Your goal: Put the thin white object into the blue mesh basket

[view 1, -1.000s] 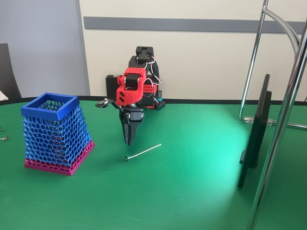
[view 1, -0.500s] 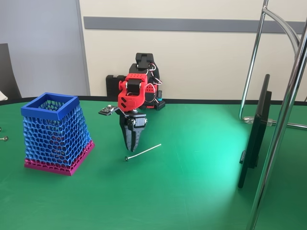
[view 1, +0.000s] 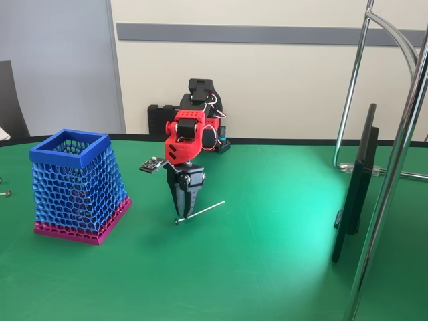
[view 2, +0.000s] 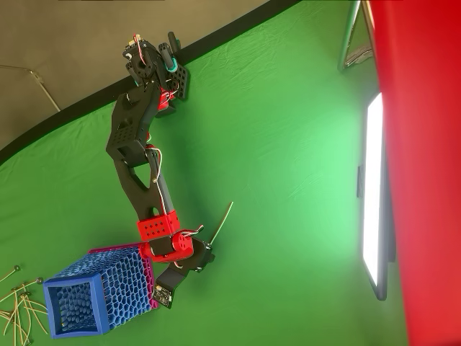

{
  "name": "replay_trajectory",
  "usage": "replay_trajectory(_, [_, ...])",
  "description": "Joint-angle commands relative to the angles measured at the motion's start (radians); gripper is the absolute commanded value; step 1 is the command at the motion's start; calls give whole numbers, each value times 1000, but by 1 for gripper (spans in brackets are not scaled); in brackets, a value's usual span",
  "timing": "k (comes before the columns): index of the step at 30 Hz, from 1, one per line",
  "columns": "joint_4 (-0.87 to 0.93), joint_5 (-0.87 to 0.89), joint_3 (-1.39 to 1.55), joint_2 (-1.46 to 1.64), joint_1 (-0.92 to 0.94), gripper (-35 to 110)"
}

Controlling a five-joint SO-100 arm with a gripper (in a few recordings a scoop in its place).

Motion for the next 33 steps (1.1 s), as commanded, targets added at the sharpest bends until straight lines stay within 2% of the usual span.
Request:
replay_trajectory(1, [15,-8,-58,5,12,14])
replay_trajectory(33, [52,-41,-124,-54,18,14])
